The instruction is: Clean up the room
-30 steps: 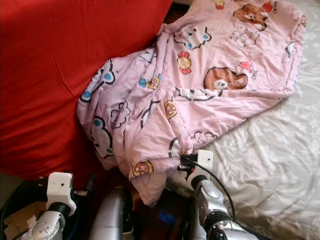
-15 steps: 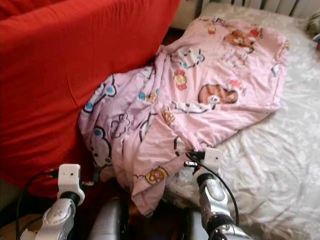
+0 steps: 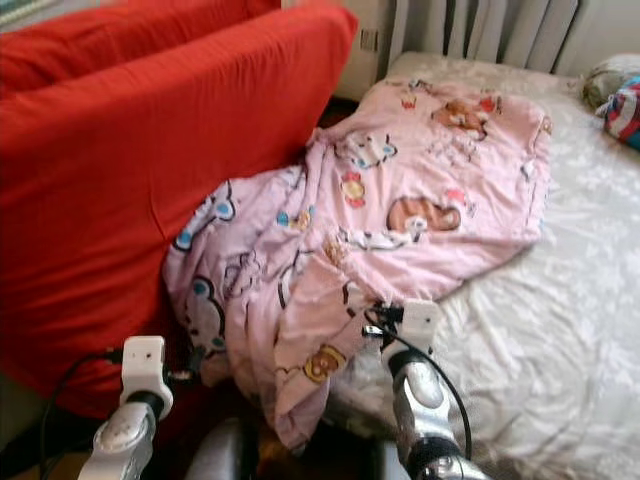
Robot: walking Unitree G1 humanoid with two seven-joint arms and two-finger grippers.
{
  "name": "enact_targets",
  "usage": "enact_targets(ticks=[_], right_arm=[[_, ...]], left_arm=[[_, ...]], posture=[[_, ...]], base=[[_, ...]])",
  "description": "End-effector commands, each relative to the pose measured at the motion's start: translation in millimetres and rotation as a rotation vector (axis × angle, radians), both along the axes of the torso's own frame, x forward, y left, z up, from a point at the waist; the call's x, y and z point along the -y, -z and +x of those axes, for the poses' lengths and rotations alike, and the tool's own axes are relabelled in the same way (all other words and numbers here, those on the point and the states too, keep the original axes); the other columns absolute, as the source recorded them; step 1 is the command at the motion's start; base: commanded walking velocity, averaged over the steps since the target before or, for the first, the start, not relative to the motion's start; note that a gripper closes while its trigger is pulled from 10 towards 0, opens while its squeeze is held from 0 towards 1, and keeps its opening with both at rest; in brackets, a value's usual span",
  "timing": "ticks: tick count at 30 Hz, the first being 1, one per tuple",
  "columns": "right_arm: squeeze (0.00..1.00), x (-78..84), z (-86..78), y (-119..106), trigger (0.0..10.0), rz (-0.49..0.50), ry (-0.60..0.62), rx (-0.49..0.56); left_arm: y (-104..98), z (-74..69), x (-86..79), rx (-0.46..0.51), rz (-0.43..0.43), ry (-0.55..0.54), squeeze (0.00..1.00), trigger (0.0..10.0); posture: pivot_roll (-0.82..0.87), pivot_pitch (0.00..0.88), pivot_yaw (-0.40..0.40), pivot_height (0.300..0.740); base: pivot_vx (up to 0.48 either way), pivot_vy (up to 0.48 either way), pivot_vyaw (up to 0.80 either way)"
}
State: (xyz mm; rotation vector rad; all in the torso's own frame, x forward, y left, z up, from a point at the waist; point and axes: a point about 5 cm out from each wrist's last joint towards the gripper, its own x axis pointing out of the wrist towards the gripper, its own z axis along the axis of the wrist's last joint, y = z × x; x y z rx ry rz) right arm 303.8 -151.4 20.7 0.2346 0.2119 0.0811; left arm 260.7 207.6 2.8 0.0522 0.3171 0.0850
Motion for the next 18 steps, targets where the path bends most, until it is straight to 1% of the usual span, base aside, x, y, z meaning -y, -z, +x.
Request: enact_targets(ticks=[1,8,14,16,18], right_arm=[[0.00,-2.2,0.7,-2.2,10.0,-0.008,-0.008,0.019],[0.00,-2.5,0.6,-2.8,10.0,-0.014,-0.011,0.028],[0.00,-2.7,0.9,-2.9,10.0,-0.020,-0.016,0.027],[0.00,-3.9,1.0,-3.2,10.0,-0.021,-0.019,0.030],[0.00,-4.1,1.5,-3.3,10.0,-0.023,-0.019,0.026]], left_arm=[[4.8,-2.7,-7.0,-0.026,0.005,-0.019,0.00,10.0],[18.7,-10.9,-10.1,-0.100,0.012,-0.023,0.00,10.0],[26.6,-11.4,-5.7,-0.156,0.008,-0.007,0.00,10.0],[32.2,-16.0,-11.6,-0.204,0.000,-0.044,0.00,10.0],[34.6,-18.8,-14.7,-0.225,0.001,-0.060,0.00,10.0]], posture=[[0.01,0.022,0.033,0.709],[0.02,0.010,0.029,0.740],[0.03,0.013,0.022,0.740],[0.03,0.013,0.022,0.740],[0.02,0.017,0.024,0.740]], base=[[0.000,0.000,0.00],[0.000,0.000,0.00],[0.000,0.000,0.00],[0.000,0.000,0.00],[0.000,0.000,0.00]])
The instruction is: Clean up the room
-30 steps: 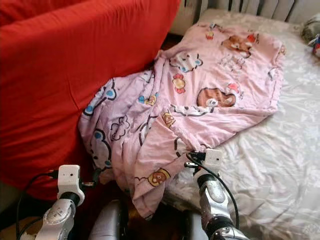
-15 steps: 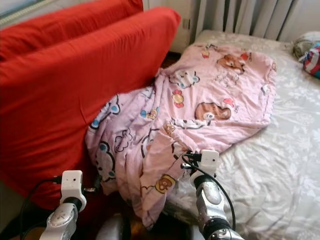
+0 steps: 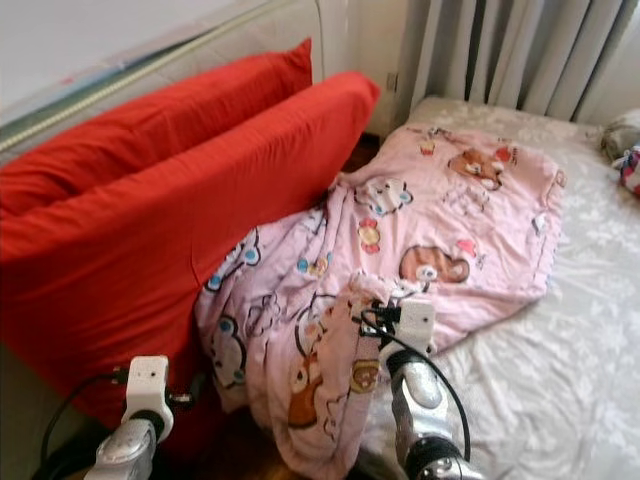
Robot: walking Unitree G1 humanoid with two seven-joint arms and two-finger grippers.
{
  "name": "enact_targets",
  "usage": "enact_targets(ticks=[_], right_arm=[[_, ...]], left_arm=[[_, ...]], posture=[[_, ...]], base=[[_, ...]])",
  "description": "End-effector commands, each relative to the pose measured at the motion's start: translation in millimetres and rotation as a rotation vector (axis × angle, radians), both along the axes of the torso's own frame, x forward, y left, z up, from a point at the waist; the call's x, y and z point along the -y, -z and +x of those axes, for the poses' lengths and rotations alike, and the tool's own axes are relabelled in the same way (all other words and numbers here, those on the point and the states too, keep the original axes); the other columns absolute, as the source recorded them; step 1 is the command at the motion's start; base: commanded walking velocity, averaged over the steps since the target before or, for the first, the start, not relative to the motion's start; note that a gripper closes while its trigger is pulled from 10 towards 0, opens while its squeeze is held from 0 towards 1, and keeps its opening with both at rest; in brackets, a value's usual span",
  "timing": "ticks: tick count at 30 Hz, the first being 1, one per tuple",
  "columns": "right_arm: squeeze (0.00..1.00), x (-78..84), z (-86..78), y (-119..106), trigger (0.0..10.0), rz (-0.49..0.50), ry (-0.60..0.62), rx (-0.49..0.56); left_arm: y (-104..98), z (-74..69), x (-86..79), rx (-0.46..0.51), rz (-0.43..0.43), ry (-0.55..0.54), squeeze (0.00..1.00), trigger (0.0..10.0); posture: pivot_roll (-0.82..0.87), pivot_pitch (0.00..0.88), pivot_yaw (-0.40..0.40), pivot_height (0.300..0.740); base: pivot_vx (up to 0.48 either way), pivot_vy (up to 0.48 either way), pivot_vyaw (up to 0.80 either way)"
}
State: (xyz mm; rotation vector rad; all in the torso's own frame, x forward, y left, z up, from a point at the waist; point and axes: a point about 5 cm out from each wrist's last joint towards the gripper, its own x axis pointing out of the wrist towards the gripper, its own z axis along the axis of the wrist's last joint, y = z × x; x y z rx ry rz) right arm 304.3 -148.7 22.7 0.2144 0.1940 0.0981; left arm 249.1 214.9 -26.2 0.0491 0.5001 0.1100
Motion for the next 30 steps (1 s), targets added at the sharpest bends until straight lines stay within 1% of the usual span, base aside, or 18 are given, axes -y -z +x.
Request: enact_targets(ticks=[1,6,9,11,13,14,17,22,25,30], right_arm=[[0.00,-1.6,0.8,-0.5,10.0,-0.011,-0.002,-0.002],[0.00,-2.7,0.5,-0.5,10.0,-0.006,-0.003,0.001],[0.00,-3.2,1.1,-1.2,10.0,-0.006,-0.004,0.005],[0.00,-3.3,1.6,-1.8,10.0,-0.007,-0.005,0.007],[0.00,-3.8,2.5,-2.8,10.0,-0.009,-0.006,0.010],[0.00,-3.8,2.5,-2.9,10.0,-0.011,-0.006,0.011],[0.00,-3.7,2.1,-2.9,10.0,-0.014,-0.003,0.014],[0.00,-3.1,1.8,-2.5,10.0,-0.014,0.002,0.013],[0.00,-4.8,2.0,-2.8,10.0,-0.013,0.000,0.014],[0.00,-8.0,2.8,-4.1,10.0,-0.016,-0.008,0.022]], left_arm=[[7.2,-9.1,-8.6,-0.055,0.014,-0.032,0.00,10.0],[14.6,-18.3,-15.6,-0.111,0.019,-0.075,0.00,10.0],[15.8,-19.9,-17.7,-0.118,0.008,-0.101,0.00,10.0],[16.2,-19.8,-17.1,-0.120,0.001,-0.102,0.00,10.0],[18.1,-20.0,-12.0,-0.135,0.006,-0.079,0.00,10.0],[19.5,-20.0,-6.4,-0.140,0.009,-0.056,0.00,10.0],[23.4,-23.2,-1.3,-0.163,0.011,-0.050,0.00,10.0],[27.8,-29.2,1.0,-0.181,0.007,-0.063,0.00,10.0],[30.6,-34.1,-1.7,-0.200,0.007,-0.071,0.00,10.0],[32.1,-36.8,-3.4,-0.212,0.010,-0.074,0.00,10.0]], posture=[[0.02,0.017,0.024,0.740],[0.02,0.026,0.023,0.740],[0.02,0.028,0.021,0.740],[0.02,0.027,0.020,0.740],[0.03,0.028,0.017,0.740],[0.03,0.028,0.017,0.740],[0.02,0.028,0.018,0.740],[0.02,0.030,0.020,0.740],[0.02,0.031,0.021,0.740],[0.02,0.031,0.023,0.740]], base=[[0.000,0.000,0.00],[0.000,0.000,0.00],[0.000,0.000,0.00],[0.000,0.000,0.00],[0.000,0.000,0.00],[0.000,0.000,0.00],[0.000,0.000,0.00],[0.000,0.000,0.00],[0.000,0.000,0.00],[0.000,0.000,0.00]])
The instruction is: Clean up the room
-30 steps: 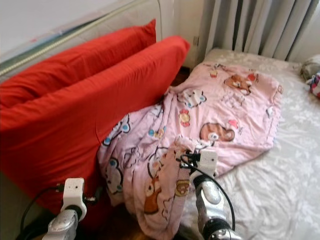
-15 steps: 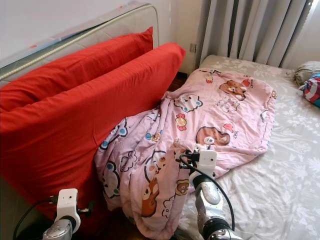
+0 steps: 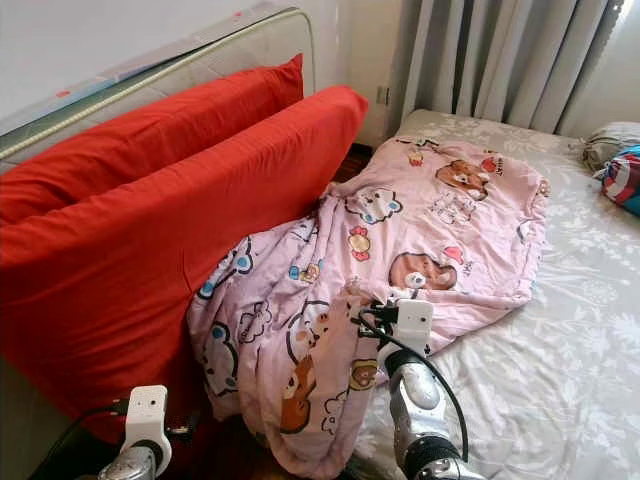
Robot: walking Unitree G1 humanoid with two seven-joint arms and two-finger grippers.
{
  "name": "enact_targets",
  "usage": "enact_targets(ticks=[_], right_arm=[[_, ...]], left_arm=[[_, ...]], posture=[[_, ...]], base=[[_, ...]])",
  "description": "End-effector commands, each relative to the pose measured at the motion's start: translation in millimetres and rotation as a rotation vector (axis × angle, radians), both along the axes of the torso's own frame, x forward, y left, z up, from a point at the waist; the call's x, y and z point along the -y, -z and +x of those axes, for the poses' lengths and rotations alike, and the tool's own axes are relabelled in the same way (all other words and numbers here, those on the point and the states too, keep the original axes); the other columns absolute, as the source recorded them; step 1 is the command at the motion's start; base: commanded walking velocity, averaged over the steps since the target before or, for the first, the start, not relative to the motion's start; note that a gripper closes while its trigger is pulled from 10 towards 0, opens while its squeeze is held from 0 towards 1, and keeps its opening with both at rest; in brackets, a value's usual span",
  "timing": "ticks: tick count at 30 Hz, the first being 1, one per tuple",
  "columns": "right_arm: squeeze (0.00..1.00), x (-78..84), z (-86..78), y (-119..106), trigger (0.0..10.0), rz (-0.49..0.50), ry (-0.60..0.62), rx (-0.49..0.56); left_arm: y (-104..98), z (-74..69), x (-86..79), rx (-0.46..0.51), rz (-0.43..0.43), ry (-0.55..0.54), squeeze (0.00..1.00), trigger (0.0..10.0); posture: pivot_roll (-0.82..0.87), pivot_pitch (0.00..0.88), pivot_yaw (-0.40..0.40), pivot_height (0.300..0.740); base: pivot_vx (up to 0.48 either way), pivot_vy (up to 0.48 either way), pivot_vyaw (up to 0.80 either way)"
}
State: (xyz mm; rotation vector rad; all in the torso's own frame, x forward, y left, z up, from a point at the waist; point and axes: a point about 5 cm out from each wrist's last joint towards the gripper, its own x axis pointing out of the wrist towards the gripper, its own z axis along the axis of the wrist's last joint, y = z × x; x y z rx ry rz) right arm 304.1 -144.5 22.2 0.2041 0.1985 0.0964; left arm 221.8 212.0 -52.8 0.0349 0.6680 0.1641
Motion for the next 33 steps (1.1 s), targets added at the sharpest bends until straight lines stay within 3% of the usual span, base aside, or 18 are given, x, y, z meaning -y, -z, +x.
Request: enact_targets(ticks=[1,33], right_arm=[[0.00,-3.7,3.0,-4.8,10.0,-0.006,-0.009,0.027],[0.00,-6.9,2.1,-3.9,10.0,-0.019,-0.028,0.025]], left_arm=[[5.6,-9.6,-6.3,-0.047,0.019,-0.011,0.00,10.0],[7.6,-11.8,-3.0,-0.055,0.016,0.004,0.00,10.0]], posture=[[0.02,0.031,0.023,0.740],[0.02,0.034,0.021,0.740]], base=[[0.000,0.000,0.00],[0.000,0.000,0.00]])
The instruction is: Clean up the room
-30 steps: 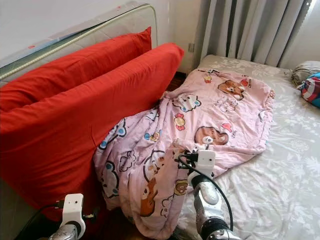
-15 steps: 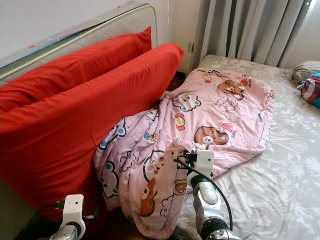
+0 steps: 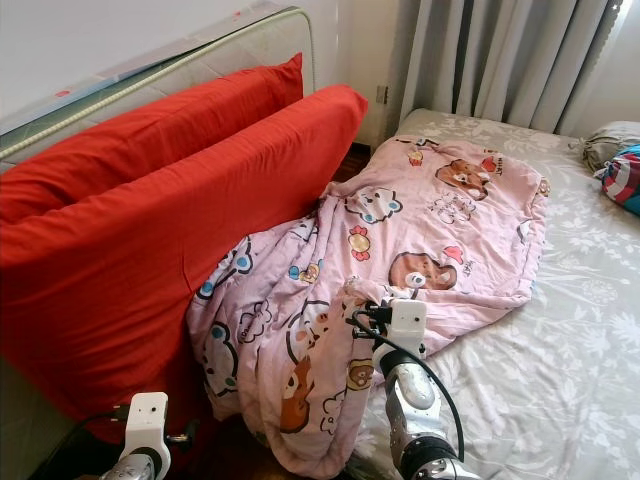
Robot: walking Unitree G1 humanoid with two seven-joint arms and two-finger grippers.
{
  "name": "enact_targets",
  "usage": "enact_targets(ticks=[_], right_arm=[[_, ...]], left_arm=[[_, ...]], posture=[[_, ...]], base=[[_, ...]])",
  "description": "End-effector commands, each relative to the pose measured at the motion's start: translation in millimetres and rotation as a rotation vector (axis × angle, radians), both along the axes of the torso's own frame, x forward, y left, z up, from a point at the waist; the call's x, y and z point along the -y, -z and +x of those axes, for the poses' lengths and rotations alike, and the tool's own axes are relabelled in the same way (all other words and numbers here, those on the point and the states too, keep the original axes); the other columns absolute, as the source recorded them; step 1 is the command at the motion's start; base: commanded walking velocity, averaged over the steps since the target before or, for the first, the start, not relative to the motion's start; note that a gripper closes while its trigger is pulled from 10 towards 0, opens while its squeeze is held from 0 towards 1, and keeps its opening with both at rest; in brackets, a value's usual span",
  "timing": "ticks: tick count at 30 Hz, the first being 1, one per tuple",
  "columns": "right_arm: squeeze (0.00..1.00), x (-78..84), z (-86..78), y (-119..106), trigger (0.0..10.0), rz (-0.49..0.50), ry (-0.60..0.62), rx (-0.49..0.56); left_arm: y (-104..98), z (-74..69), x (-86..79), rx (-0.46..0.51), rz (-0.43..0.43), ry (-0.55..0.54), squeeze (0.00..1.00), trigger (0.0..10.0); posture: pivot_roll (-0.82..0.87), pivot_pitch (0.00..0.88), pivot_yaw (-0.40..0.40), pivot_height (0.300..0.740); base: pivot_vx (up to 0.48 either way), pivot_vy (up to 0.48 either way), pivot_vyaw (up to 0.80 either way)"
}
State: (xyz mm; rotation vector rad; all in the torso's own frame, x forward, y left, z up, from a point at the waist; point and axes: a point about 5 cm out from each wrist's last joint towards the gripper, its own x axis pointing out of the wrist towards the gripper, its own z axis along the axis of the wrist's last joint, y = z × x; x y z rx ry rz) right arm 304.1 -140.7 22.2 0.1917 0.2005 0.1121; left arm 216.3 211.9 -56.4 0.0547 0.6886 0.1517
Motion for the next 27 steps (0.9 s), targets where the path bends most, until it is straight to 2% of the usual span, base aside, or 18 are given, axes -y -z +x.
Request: enact_targets(ticks=[1,27], right_arm=[[0.00,-3.1,2.1,-3.9,10.0,-0.008,-0.011,0.025],[0.00,-3.5,1.3,-2.6,10.0,-0.013,-0.012,0.017]], left_arm=[[4.0,-6.3,-3.1,-0.033,0.004,-0.014,0.00,10.0],[6.2,-9.2,-2.3,-0.047,-0.010,-0.016,0.00,10.0]], posture=[[0.02,0.034,0.021,0.740],[0.02,0.036,0.022,0.740]], base=[[0.000,0.000,0.00],[0.000,0.000,0.00]])
